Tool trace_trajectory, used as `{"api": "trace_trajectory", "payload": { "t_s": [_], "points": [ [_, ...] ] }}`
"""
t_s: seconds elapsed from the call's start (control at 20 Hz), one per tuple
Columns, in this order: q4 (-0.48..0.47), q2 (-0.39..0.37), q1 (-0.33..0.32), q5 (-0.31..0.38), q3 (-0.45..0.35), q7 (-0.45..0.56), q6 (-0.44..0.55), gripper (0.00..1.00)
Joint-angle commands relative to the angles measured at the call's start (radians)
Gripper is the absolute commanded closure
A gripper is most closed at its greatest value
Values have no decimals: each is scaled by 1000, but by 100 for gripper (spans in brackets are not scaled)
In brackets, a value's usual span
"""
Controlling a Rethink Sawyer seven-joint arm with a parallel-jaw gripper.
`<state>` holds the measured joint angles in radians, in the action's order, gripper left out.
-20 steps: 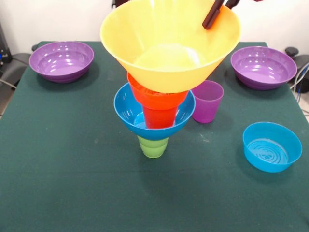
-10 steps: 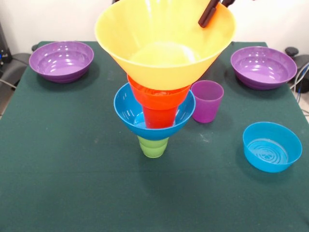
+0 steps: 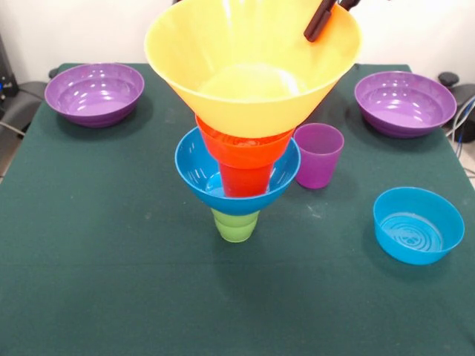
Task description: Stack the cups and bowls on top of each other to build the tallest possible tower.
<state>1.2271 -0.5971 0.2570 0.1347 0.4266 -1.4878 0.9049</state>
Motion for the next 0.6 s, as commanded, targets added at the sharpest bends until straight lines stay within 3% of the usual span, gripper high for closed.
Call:
{"api": "trace_trajectory", "payload": {
  "t_s": [0.05, 0.6],
  "points": [
    [-17, 9, 4, 52, -62, -49, 62, 100],
    [-15, 9, 4, 60, -61, -44, 46, 100]
  ]
}}
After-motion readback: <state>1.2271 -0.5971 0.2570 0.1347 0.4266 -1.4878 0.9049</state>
